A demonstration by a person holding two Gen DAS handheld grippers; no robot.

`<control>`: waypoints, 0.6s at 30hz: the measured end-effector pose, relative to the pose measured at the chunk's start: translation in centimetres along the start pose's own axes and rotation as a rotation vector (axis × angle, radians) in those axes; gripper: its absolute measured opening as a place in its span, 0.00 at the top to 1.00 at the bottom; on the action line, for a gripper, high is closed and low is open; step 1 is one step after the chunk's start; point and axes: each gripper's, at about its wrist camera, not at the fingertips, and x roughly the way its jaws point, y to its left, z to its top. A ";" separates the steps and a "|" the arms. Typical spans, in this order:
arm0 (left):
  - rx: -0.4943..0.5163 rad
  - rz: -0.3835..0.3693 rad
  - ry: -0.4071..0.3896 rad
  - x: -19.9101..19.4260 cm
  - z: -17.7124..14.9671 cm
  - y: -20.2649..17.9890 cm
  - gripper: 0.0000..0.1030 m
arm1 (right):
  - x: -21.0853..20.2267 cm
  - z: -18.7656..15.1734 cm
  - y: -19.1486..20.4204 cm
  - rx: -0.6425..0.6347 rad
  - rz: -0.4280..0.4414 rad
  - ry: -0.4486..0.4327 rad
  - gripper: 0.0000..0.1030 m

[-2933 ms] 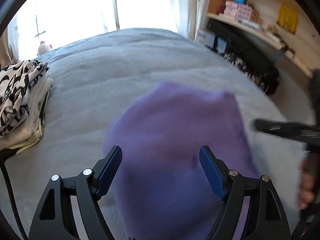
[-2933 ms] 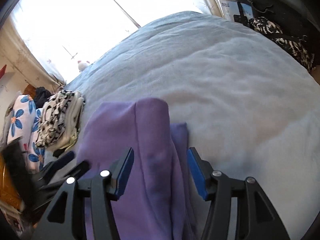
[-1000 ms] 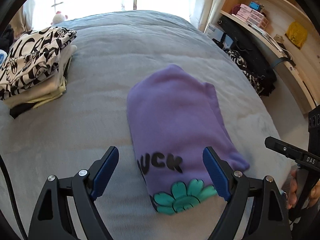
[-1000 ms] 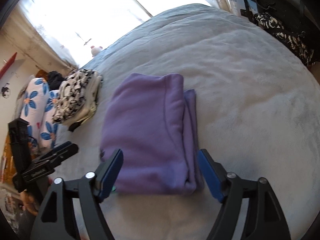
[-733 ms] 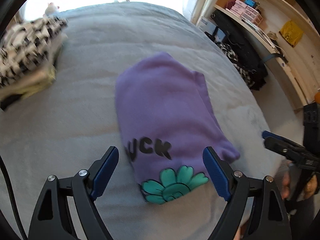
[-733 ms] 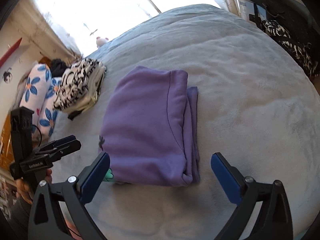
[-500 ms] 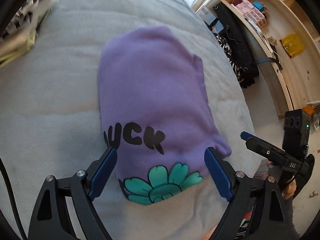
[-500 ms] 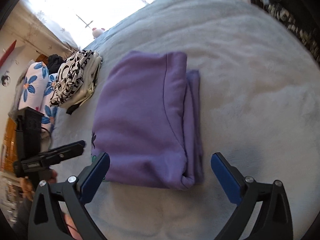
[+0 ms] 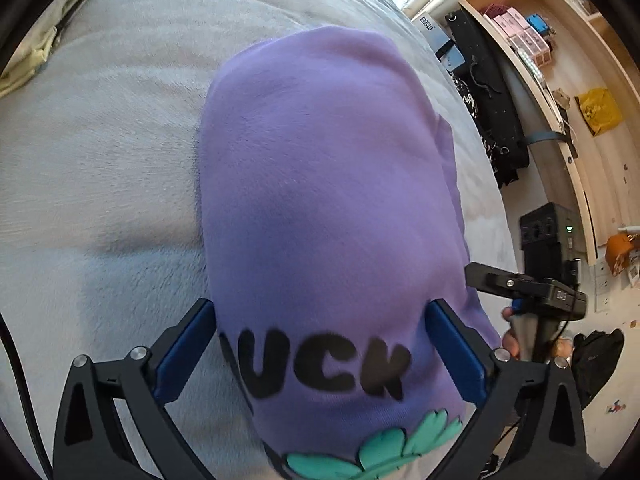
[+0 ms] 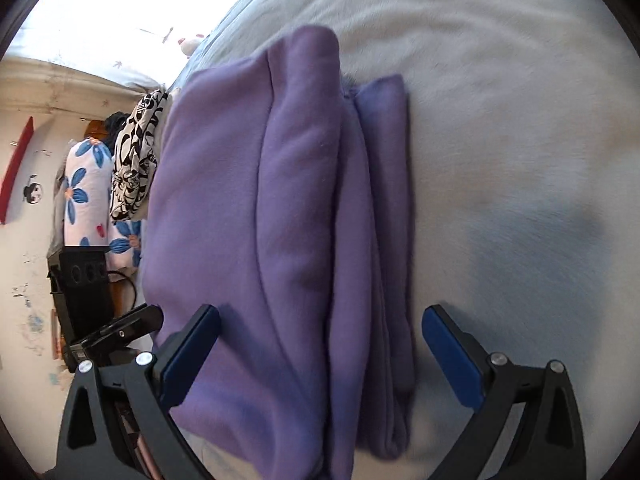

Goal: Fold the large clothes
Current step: 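Grasp the folded purple bundle with both tools and lift it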

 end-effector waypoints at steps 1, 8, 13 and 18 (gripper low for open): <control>0.000 -0.009 -0.001 0.2 0.0 0.1 0.00 | 0.6 0.2 -0.2 -0.002 0.022 0.013 0.02; 0.018 -0.074 -0.006 1.0 0.2 0.7 0.00 | 3.1 1.5 -0.2 -0.023 0.142 0.039 0.00; 0.021 -0.115 -0.001 1.8 0.1 1.1 0.00 | 4.2 2.2 -0.3 -0.012 0.130 0.047 0.00; 0.033 -0.134 0.013 2.5 0.5 1.1 0.00 | 4.5 2.0 0.4 -0.032 0.108 0.042 0.00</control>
